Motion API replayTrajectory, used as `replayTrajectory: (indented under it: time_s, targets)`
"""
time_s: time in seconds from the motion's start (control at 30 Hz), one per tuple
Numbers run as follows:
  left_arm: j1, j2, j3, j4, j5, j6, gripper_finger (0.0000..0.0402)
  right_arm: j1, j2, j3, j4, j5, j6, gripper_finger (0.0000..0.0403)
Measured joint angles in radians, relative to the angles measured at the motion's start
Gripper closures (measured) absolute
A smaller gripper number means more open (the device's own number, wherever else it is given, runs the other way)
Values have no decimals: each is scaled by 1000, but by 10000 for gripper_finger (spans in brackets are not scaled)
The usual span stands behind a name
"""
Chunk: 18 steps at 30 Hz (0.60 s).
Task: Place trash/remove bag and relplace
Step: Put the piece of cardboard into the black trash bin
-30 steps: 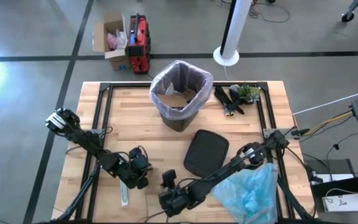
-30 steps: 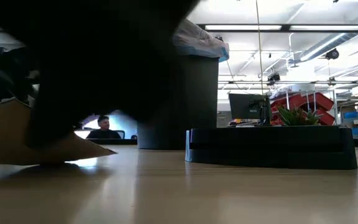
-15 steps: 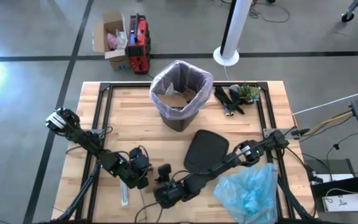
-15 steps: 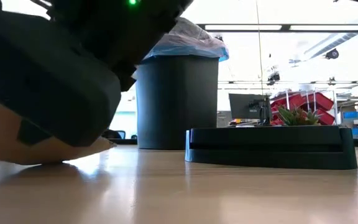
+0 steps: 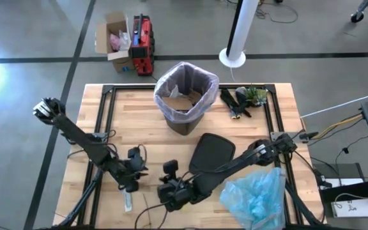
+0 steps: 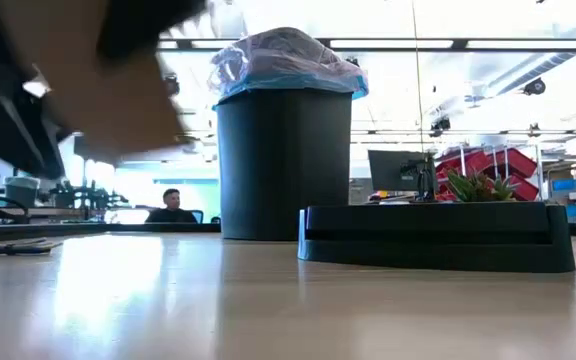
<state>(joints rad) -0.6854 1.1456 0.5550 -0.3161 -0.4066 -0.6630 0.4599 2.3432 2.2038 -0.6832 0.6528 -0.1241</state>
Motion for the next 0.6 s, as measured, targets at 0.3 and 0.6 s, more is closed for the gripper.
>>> replayTrajectory:
  time_s: [0.3, 0.6]
  targets:
    - [-6, -153, -3, -33, 2, -58, 319, -31, -188, 98, 28, 241, -161, 401]
    - [-10, -119, -3, -12, -2, -60, 319, -196, -351, 120, 72, 353, -165, 400]
